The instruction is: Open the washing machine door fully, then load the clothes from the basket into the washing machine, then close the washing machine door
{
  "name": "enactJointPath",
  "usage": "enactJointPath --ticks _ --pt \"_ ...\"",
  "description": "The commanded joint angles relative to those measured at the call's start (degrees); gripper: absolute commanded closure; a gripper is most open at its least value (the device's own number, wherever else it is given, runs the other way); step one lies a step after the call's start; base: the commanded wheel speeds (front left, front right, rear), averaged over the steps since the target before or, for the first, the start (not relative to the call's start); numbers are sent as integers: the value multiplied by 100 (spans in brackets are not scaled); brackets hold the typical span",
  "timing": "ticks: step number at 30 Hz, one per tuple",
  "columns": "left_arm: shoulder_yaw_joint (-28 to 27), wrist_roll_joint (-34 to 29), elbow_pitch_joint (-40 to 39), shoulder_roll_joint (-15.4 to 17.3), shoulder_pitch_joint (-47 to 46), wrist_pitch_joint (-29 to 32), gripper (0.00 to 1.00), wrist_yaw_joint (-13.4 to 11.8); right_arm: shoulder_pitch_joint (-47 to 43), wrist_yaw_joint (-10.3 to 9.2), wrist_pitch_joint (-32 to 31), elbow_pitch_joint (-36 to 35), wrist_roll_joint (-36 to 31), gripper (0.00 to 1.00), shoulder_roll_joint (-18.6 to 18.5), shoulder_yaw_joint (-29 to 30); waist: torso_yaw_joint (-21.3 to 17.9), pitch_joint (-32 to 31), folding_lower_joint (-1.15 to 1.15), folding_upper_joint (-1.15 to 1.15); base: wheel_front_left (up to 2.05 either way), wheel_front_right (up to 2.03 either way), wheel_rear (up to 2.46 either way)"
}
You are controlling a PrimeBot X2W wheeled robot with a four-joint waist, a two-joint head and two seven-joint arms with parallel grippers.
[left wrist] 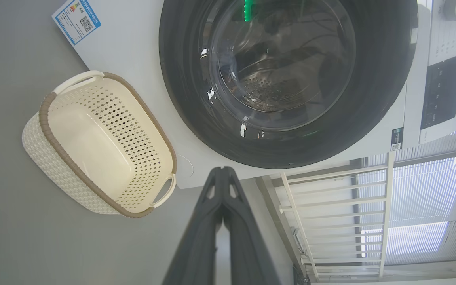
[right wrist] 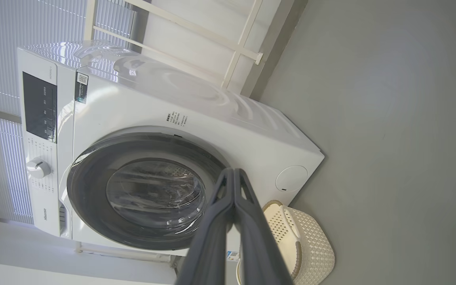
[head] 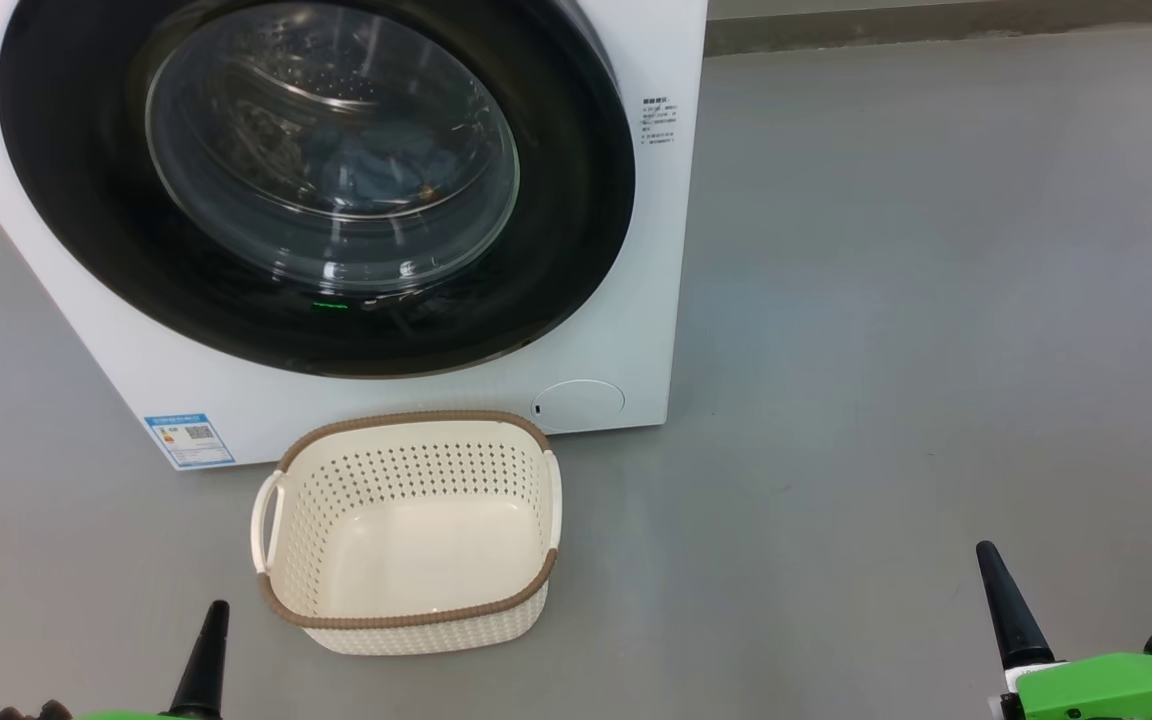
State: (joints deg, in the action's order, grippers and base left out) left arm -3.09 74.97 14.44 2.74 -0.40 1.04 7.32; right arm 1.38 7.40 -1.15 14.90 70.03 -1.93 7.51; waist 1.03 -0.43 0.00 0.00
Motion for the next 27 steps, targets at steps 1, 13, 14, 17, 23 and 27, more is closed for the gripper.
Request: enactJointPath --ticks 1,13,14,17,23,27 --pt "-182 162 -104 65 -286 42 100 13 277 8 -40 -129 203 100 -70 -105 -5 3 0 0 0 0 0" --pt "-244 803 -78 48 -406 245 100 14 360 9 -242 -112 1026 100 -80 -102 -45 27 0 0 0 0 0" --pt "-249 857 -76 47 -415 262 100 14 367 9 -259 -111 1095 100 -81 -102 -48 28 0 0 0 0 0" --pt "-265 1018 -70 43 -445 313 100 15 388 9 -310 -107 1301 100 -84 -101 -59 34 0 0 0 0 0" --pt "-296 1339 -57 34 -505 415 100 16 430 9 -412 -98 1714 100 -89 -100 -79 46 0 0 0 0 0" --pt "-317 1553 -48 29 -545 482 100 16 458 9 -480 -93 1989 100 -92 -99 -92 54 0 0 0 0 0"
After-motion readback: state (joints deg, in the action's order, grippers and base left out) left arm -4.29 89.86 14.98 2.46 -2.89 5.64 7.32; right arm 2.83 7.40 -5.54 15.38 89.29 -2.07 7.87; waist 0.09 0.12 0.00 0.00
